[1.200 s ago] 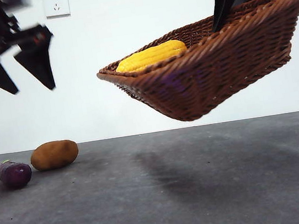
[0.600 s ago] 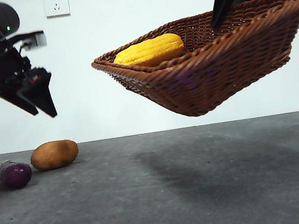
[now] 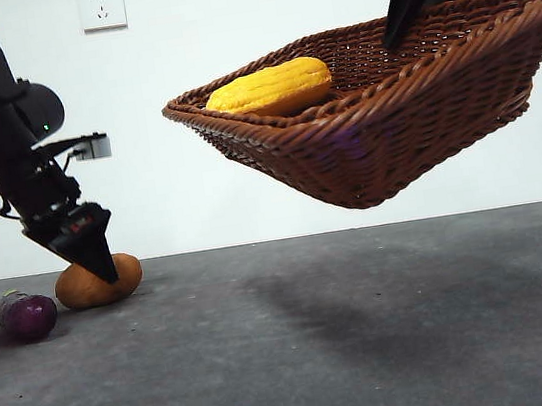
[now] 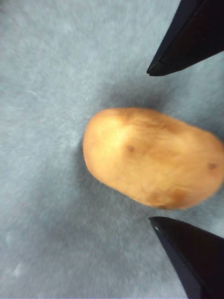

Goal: Help me put the vegetables on the table into the basket

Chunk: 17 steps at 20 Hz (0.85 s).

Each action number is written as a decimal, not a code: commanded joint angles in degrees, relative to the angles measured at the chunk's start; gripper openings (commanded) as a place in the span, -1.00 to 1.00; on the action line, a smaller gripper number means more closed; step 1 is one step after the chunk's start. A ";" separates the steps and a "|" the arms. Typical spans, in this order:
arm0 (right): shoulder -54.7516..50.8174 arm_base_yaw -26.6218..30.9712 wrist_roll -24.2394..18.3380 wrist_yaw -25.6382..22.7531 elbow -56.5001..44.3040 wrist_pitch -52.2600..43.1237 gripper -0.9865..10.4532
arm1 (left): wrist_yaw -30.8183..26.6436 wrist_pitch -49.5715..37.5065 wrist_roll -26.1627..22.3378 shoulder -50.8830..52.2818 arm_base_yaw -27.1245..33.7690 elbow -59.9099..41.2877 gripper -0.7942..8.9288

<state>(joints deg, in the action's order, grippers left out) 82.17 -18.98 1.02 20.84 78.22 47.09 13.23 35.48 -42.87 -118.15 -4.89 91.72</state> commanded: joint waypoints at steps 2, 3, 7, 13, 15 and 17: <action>-0.37 -0.02 0.20 0.63 0.52 -0.79 -0.84 | 0.24 -1.99 -0.63 -1.14 0.11 0.31 -0.08; -0.37 -0.02 0.22 0.63 0.52 -0.79 -0.84 | 0.22 -2.38 -0.66 -1.14 0.11 0.31 -0.27; -0.37 -0.02 0.28 0.63 0.52 -0.76 -0.84 | 0.33 -2.21 1.33 -1.81 0.28 0.31 -0.53; -0.37 -0.02 0.35 0.61 0.52 -0.74 -0.84 | 1.77 -1.86 2.62 -2.34 0.61 0.42 -0.85; -0.37 -0.02 0.42 0.61 0.52 -0.72 -0.84 | 1.77 -1.62 5.25 -1.68 0.66 1.44 -0.85; -0.37 -0.02 0.44 0.55 0.52 -0.68 -0.84 | 1.81 -0.48 8.00 -0.35 0.66 2.75 -0.85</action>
<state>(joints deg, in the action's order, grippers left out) 82.15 -18.98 1.04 20.80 78.22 47.09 14.57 34.87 -37.04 -119.02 -4.43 94.19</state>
